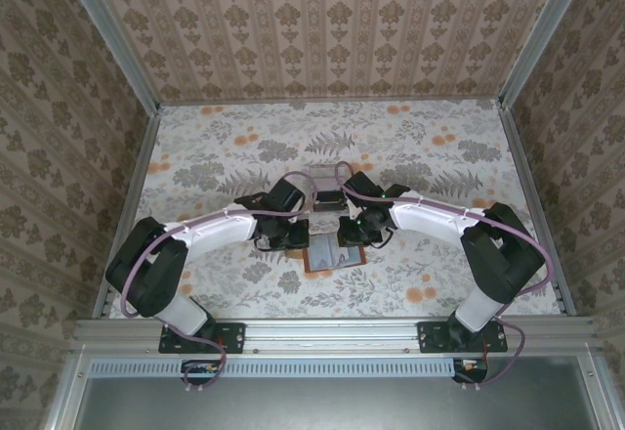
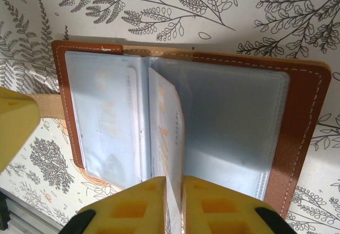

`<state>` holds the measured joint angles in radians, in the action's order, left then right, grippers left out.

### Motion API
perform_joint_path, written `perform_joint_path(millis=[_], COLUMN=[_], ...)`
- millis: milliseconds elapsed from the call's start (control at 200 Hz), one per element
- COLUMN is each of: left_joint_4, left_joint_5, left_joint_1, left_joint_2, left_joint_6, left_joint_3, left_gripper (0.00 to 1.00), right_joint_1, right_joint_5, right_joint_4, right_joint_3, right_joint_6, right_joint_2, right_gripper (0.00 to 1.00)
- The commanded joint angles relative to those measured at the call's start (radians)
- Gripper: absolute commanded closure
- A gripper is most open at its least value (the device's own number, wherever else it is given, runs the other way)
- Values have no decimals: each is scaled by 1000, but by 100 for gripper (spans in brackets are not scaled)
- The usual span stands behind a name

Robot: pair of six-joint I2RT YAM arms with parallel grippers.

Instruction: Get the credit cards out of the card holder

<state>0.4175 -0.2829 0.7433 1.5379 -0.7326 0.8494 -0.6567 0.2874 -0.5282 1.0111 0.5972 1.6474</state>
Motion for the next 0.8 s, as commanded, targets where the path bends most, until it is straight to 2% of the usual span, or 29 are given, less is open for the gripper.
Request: perform_joint_path(millis=[0,280,625,795], left_joint_4=[-2,-50,-68,-55], left_joint_5=[-1,-51,-54,-34], left_joint_1=[-25,-29,-29,-30], left_joint_2=[-11,18,54,68], left_joint_6=[8,4,8,20], left_joint_3=[-47,-77,-94,-104], left_gripper=[94,95,96,97], right_joint_1=[3,3,3,7], right_joint_5=[28,34,13,-30], right_joint_4=[-14,-13,-38,-94], right_joint_3=[12,18,38,75], right_joint_6=[-10,-2,-12,-77], right_joint_2=[15,22,-6,-52], right_gripper=[82,91,93,97])
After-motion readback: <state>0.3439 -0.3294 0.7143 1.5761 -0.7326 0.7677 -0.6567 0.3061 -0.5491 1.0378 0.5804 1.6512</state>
